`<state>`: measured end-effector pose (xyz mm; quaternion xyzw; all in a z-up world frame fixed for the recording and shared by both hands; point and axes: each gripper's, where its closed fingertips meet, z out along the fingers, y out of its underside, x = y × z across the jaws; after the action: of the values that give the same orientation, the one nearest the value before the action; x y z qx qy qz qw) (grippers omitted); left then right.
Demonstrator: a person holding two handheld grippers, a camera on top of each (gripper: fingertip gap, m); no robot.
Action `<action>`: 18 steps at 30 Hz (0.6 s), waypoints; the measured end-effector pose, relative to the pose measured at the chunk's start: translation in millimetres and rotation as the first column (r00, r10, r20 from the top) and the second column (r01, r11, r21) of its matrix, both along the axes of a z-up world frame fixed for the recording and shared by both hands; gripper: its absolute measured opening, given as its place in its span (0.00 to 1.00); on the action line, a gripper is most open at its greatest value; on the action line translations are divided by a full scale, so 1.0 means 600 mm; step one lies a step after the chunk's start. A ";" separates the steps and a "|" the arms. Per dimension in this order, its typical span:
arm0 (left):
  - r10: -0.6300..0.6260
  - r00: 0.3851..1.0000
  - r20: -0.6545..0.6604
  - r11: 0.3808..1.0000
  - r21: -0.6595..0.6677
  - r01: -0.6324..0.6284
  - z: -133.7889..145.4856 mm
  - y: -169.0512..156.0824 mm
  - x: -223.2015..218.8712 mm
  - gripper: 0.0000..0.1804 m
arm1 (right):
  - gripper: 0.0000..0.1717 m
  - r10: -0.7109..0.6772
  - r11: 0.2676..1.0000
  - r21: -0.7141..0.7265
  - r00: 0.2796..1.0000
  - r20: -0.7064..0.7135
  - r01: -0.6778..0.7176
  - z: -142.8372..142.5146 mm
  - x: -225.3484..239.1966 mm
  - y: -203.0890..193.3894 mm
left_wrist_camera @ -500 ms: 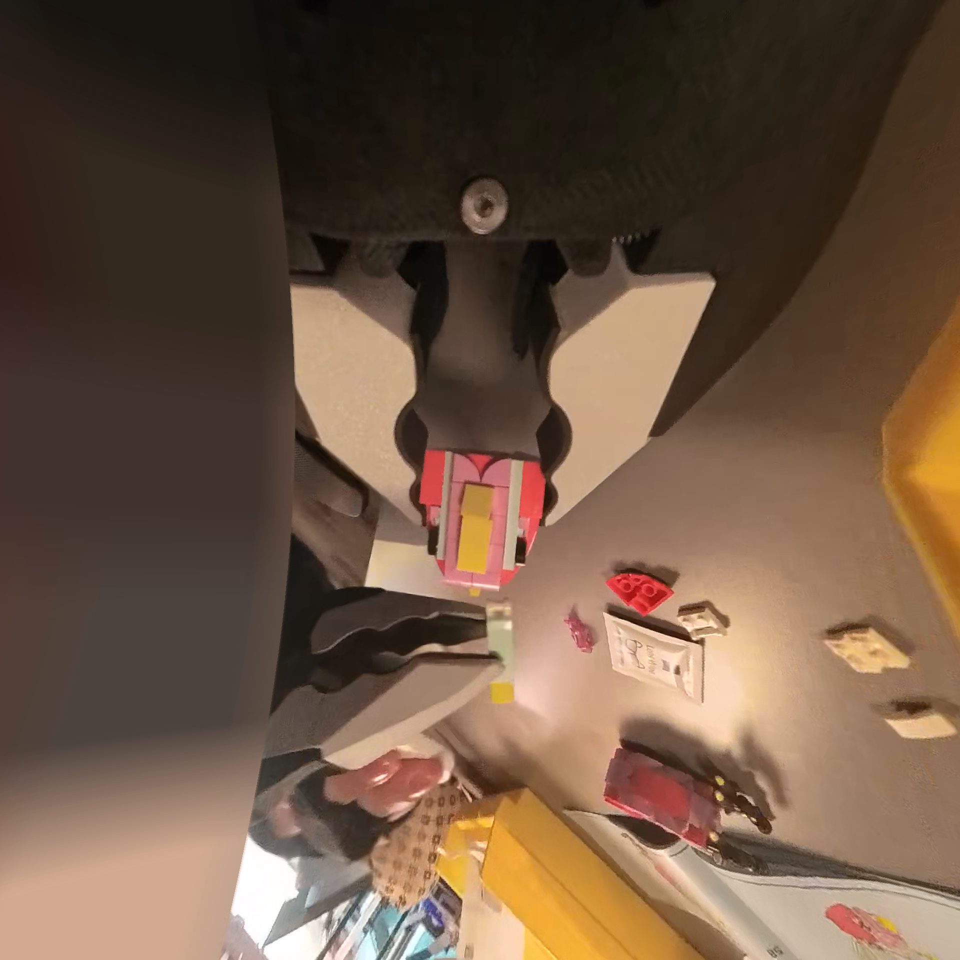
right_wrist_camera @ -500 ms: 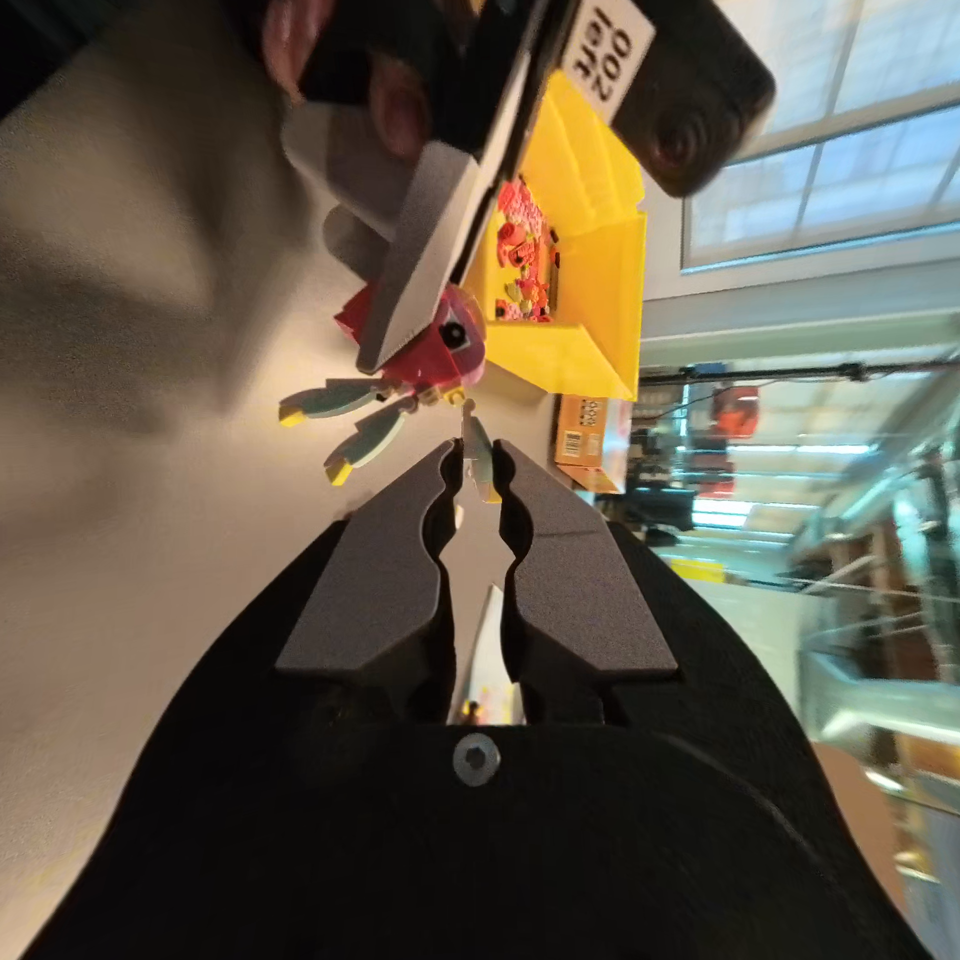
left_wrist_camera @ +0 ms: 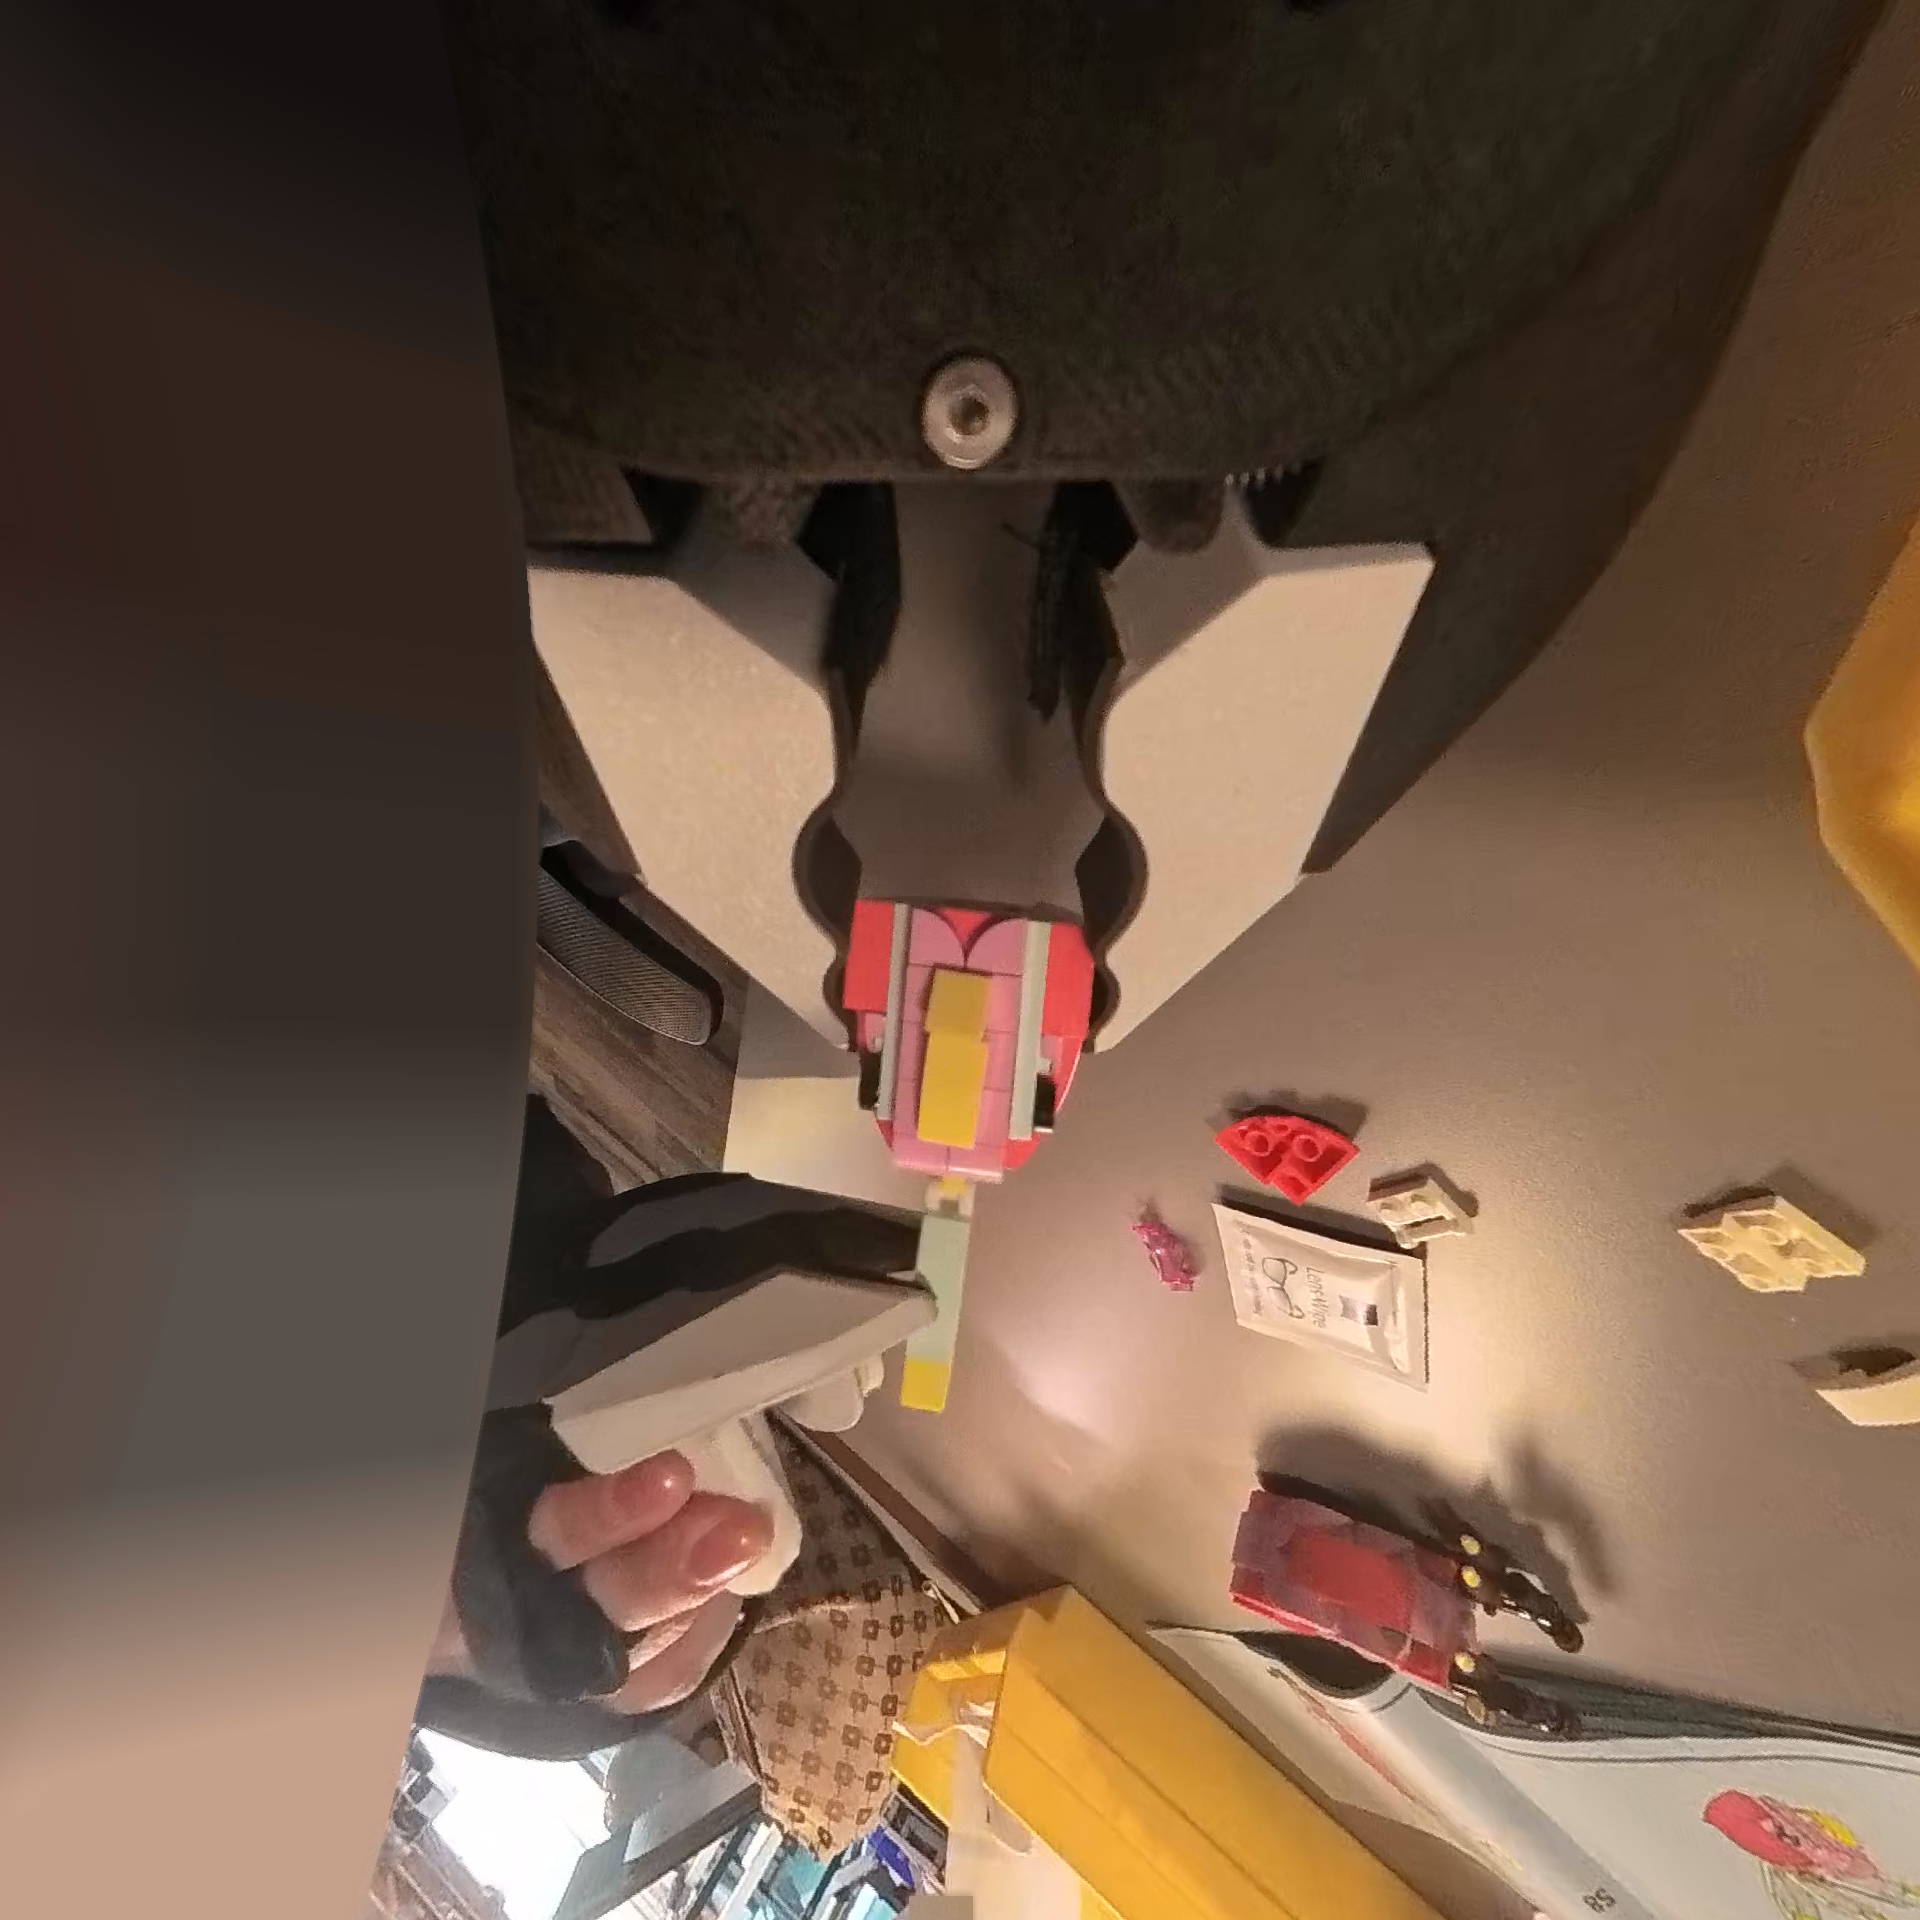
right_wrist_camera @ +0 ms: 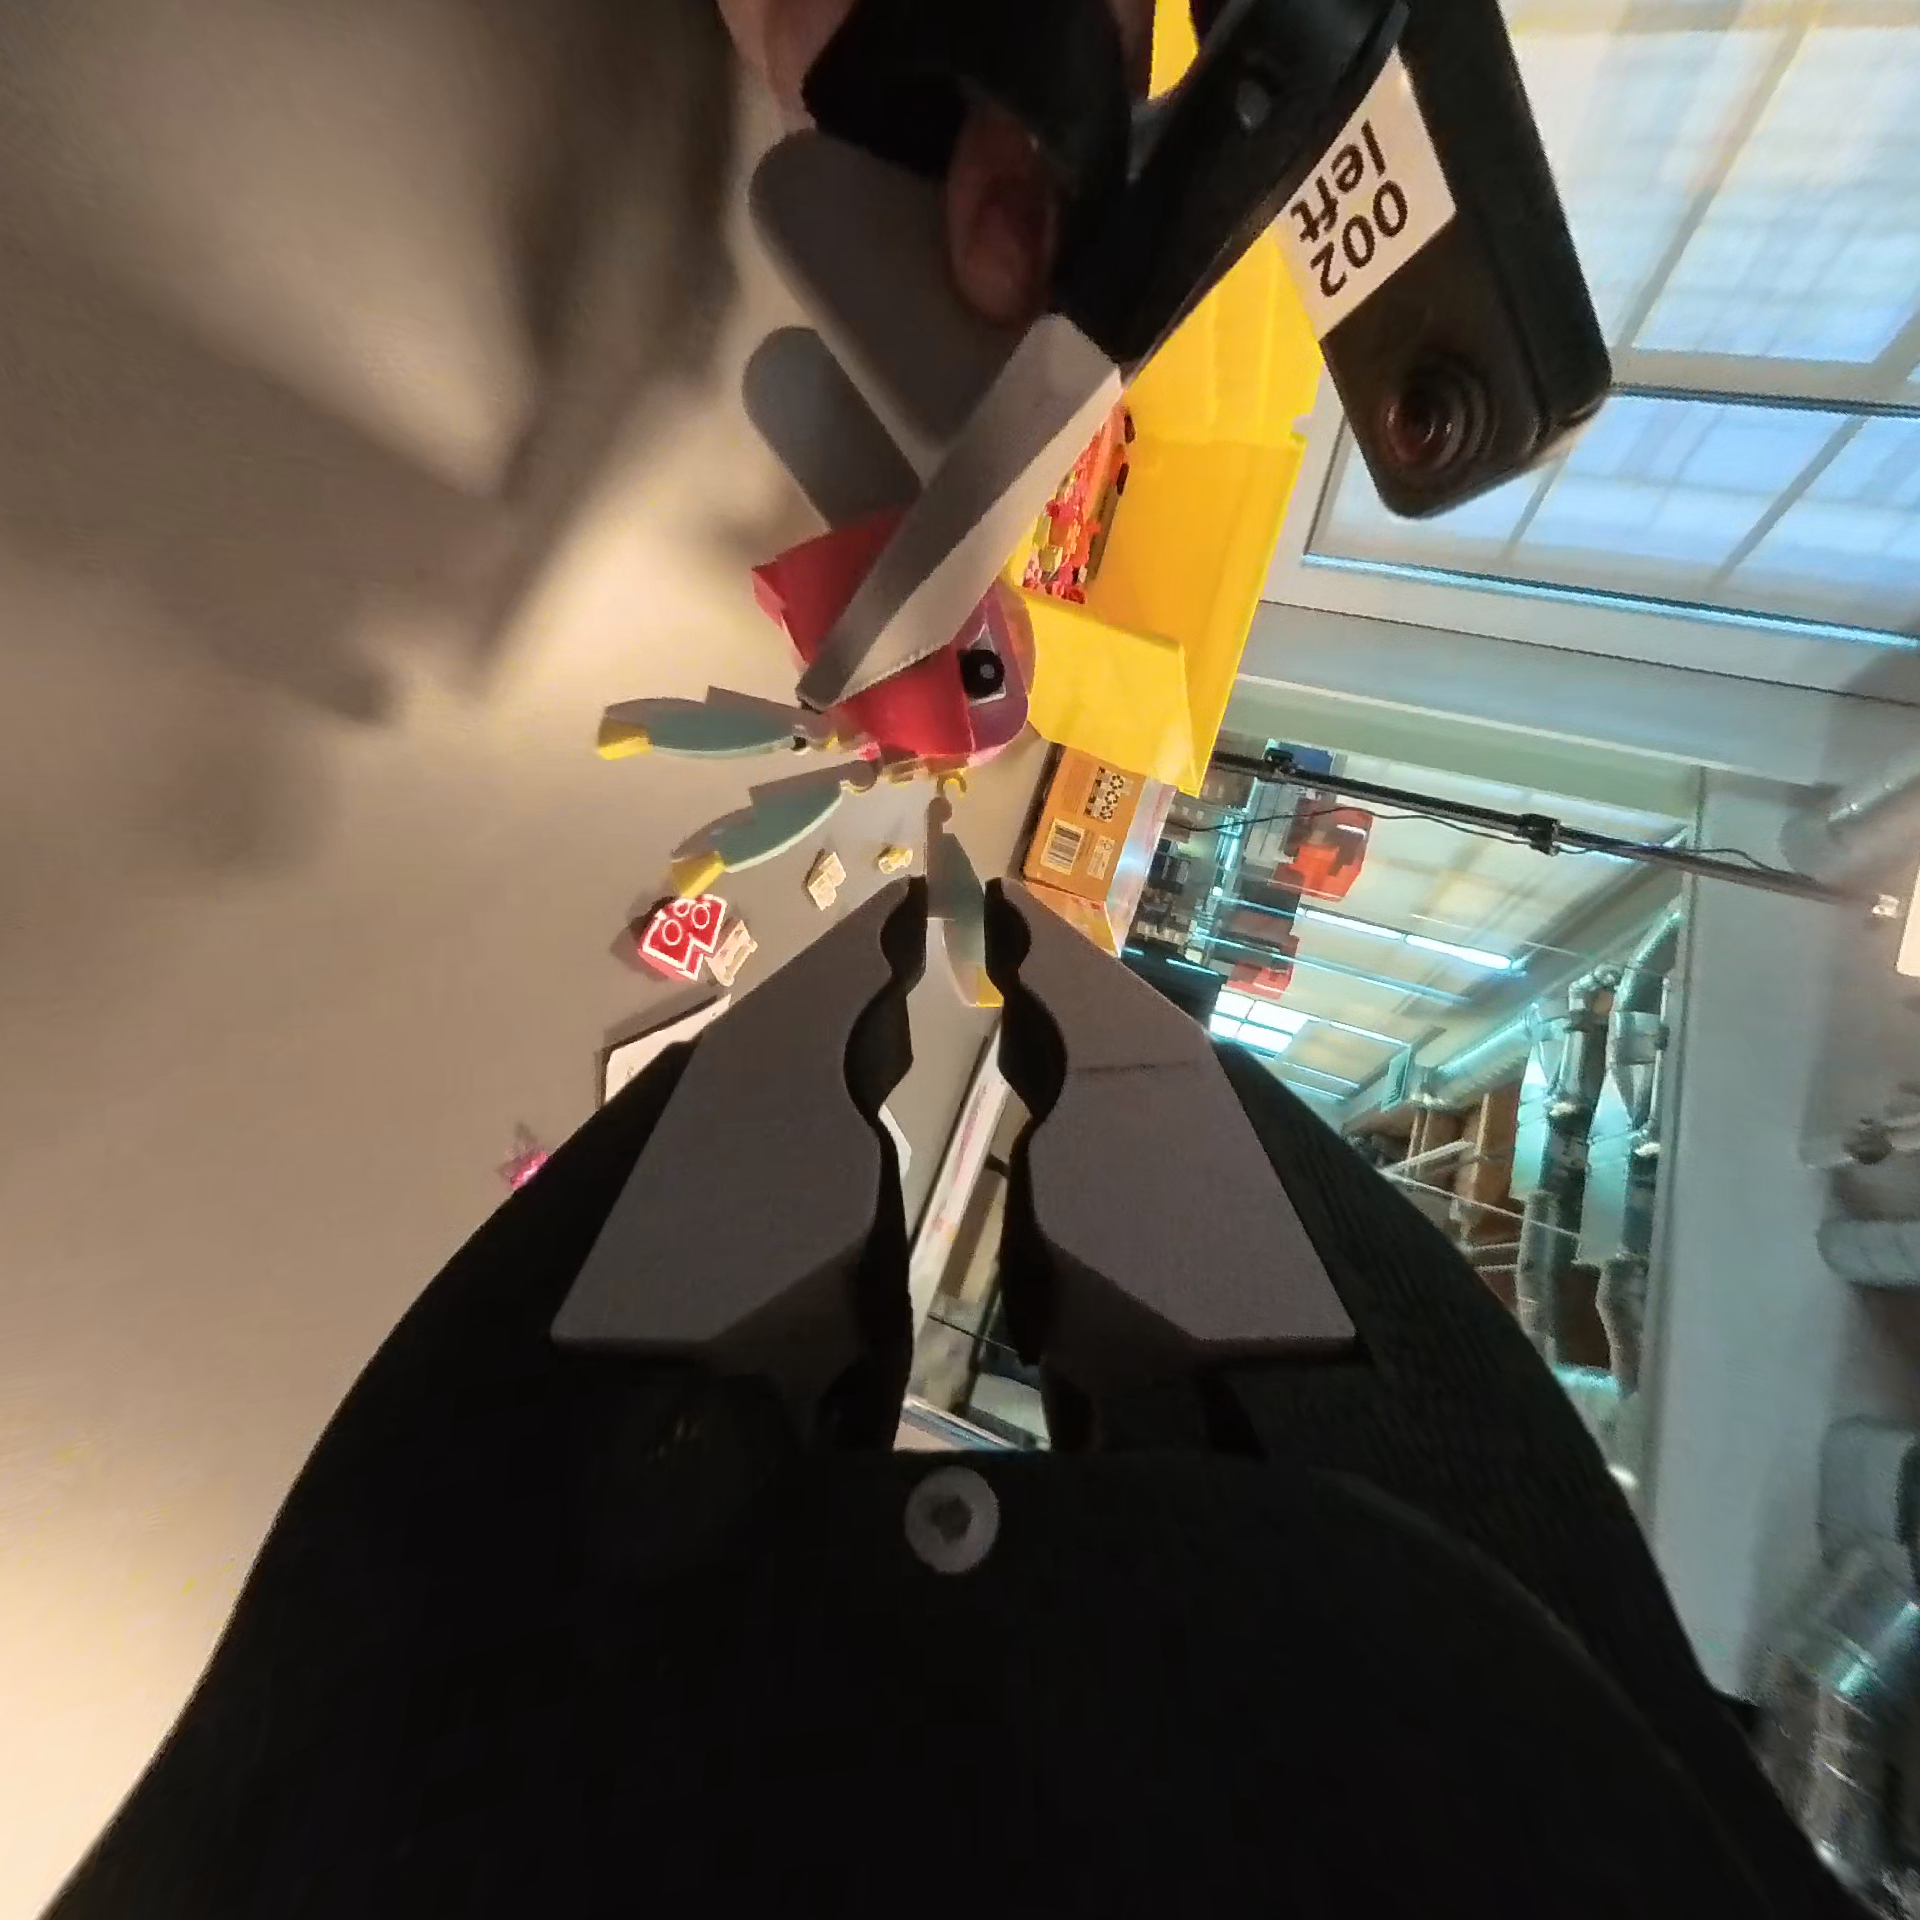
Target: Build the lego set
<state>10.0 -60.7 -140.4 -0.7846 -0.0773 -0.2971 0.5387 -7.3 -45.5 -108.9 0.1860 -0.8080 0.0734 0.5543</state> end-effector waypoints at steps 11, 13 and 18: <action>-0.023 1.000 0.016 1.000 0.017 0.023 0.003 -0.001 0.003 0.21 | 0.05 0.009 1.000 0.029 1.000 0.009 -0.010 0.003 -0.003 -0.003; -0.024 1.000 0.016 1.000 0.015 0.024 0.002 -0.001 0.003 0.21 | 0.05 0.016 0.999 0.040 1.000 0.016 -0.017 0.002 -0.001 -0.003; -0.031 0.999 0.014 1.000 0.006 0.031 0.000 -0.001 0.005 0.21 | 0.05 0.046 0.997 0.067 0.998 0.047 -0.049 0.000 0.005 -0.005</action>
<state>13.2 -61.3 -140.3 -0.7821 -0.0680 -0.3112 0.5355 -4.4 -48.4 -108.9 0.2222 -0.8177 0.0629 0.5273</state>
